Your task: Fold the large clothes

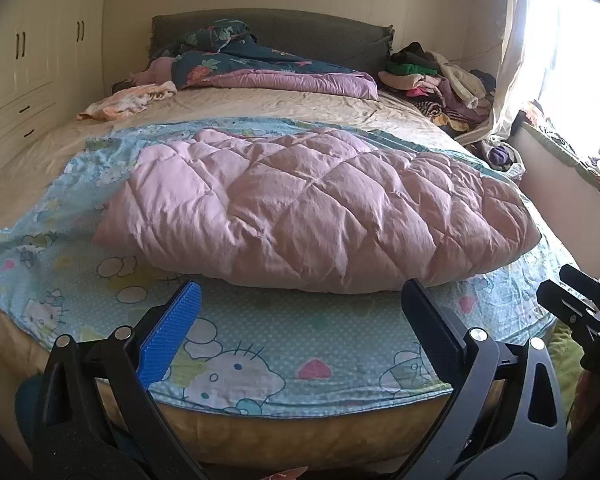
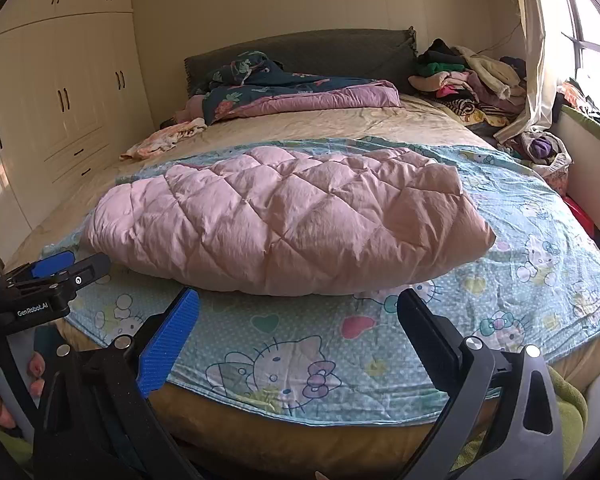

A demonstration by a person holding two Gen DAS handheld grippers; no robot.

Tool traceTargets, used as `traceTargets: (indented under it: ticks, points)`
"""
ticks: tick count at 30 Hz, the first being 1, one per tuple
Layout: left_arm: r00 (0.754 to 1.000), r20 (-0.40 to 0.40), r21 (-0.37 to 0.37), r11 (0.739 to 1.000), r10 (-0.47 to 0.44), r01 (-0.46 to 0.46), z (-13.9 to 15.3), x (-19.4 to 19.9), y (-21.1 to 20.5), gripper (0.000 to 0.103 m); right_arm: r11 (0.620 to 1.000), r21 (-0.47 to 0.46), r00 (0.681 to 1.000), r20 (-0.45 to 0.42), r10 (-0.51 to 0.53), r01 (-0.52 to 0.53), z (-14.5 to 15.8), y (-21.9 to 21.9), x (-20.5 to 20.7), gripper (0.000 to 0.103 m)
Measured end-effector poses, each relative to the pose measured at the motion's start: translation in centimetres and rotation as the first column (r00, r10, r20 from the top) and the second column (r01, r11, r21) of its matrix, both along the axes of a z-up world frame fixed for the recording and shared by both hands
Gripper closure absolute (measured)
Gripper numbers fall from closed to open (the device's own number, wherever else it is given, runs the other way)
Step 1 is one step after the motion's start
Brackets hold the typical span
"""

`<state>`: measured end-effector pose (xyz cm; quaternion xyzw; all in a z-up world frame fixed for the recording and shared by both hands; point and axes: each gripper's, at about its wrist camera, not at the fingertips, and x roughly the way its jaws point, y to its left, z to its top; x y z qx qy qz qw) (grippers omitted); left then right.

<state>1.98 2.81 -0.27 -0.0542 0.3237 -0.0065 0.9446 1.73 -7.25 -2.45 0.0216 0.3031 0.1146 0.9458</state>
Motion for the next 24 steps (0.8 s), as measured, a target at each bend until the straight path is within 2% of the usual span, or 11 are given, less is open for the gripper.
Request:
traceTargets:
  ticks: [24]
  points:
    - [1.0, -0.004, -0.002, 1.0, -0.012, 0.012, -0.23, -0.16, 0.13, 0.009, 1.0, -0.006, 1.0, 0.0, 0.006, -0.006, 0.0, 0.41, 0.02, 0.004]
